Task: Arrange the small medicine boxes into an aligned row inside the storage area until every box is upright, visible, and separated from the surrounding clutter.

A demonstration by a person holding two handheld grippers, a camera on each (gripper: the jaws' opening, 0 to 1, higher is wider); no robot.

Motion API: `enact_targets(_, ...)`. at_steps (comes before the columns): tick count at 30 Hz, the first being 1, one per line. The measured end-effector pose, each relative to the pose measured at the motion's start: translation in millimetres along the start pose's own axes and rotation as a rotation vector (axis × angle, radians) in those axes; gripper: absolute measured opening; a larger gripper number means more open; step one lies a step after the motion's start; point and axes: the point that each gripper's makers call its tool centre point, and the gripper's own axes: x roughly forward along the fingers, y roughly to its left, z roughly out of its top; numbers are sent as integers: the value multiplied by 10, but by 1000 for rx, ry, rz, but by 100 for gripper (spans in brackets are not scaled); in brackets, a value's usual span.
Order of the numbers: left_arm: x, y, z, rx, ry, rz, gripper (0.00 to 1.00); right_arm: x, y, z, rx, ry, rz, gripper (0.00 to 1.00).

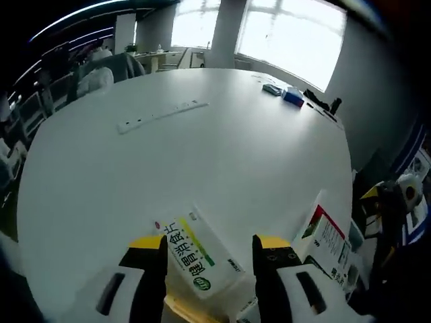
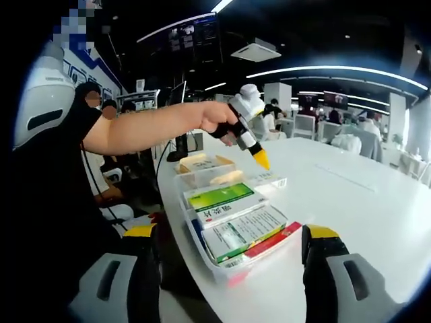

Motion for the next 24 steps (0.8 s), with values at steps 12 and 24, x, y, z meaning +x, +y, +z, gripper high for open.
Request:
enact_targets(12, 241, 145, -25, -183, 15, 26, 70, 8, 153, -1, 3, -13, 66, 80)
enact_targets(24, 404, 263, -168, -231, 97, 87, 63, 10, 328, -172, -4, 19, 128, 71)
